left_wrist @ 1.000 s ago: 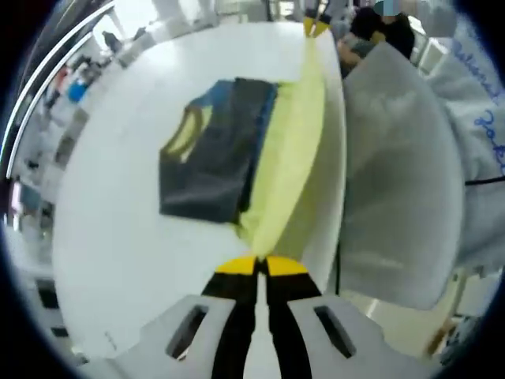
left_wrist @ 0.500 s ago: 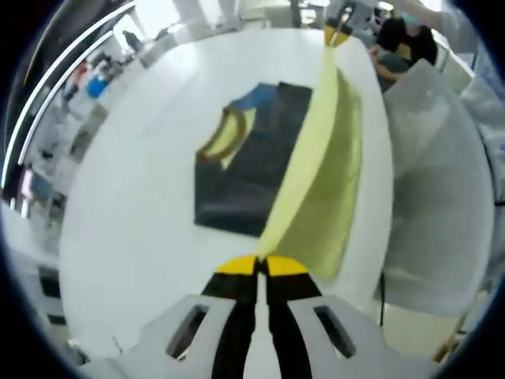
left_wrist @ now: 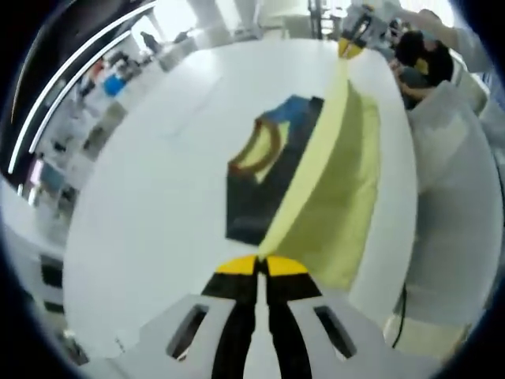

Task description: Fold the garment on the visible template until the final outline fits inside the template.

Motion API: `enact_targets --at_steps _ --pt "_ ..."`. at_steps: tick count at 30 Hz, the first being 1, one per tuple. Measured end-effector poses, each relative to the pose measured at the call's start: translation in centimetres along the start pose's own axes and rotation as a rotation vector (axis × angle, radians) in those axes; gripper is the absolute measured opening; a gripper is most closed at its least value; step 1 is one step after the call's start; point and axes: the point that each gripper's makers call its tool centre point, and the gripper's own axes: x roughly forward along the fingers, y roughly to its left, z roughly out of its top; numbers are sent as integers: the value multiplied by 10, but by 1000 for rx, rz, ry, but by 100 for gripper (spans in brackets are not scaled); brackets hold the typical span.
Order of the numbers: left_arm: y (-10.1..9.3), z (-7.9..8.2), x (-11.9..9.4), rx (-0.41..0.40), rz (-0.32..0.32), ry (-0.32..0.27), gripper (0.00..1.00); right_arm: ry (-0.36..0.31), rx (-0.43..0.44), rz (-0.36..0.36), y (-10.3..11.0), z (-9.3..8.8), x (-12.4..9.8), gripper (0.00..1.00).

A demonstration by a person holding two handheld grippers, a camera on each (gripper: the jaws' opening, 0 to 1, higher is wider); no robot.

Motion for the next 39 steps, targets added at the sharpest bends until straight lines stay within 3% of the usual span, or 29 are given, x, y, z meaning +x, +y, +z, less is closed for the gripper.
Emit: enact_targets --at_steps 12,23,30,39 --pt "30 16 0 -6 102 -52 0 -29 19 -90 -33 4 5 2" --pt "56 22 17 -18 187 -65 0 -33 32 -145 -57 4 22 2" --pt "58 9 44 -5 169 -10 0 -10 26 -137 -60 -2 45 2" --pt "63 1 73 -14 169 15 0 31 67 -117 -62 -20 79 3"
